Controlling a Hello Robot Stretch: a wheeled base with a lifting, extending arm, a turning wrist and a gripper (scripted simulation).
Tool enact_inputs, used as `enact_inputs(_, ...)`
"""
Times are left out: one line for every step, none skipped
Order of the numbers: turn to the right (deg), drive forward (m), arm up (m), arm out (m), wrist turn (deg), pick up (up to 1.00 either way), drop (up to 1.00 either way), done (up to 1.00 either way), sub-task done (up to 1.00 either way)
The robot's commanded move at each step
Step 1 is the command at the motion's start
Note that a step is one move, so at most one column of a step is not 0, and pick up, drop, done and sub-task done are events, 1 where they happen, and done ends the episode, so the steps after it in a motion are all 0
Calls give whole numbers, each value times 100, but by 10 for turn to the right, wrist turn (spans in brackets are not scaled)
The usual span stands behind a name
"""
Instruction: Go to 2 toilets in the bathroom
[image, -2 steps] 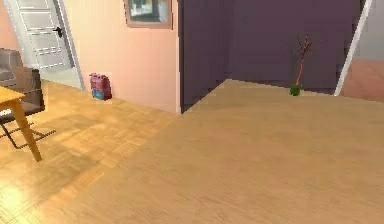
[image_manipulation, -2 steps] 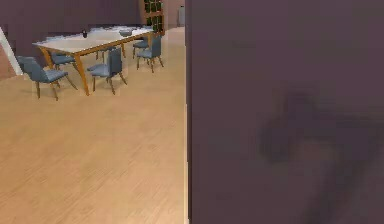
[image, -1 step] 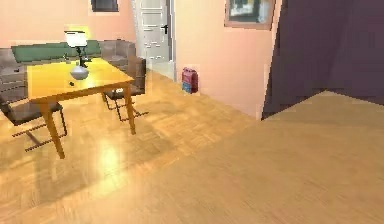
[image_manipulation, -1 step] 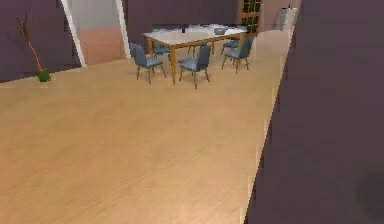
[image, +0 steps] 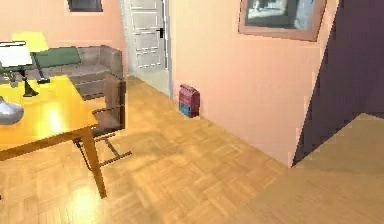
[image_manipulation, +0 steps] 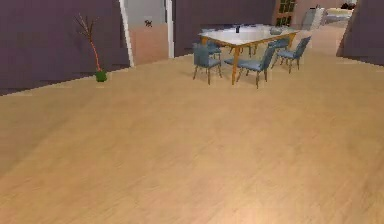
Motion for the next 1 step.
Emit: enact_inputs(0, 100, 0, 0, 0, 0, 0, 0, 0)
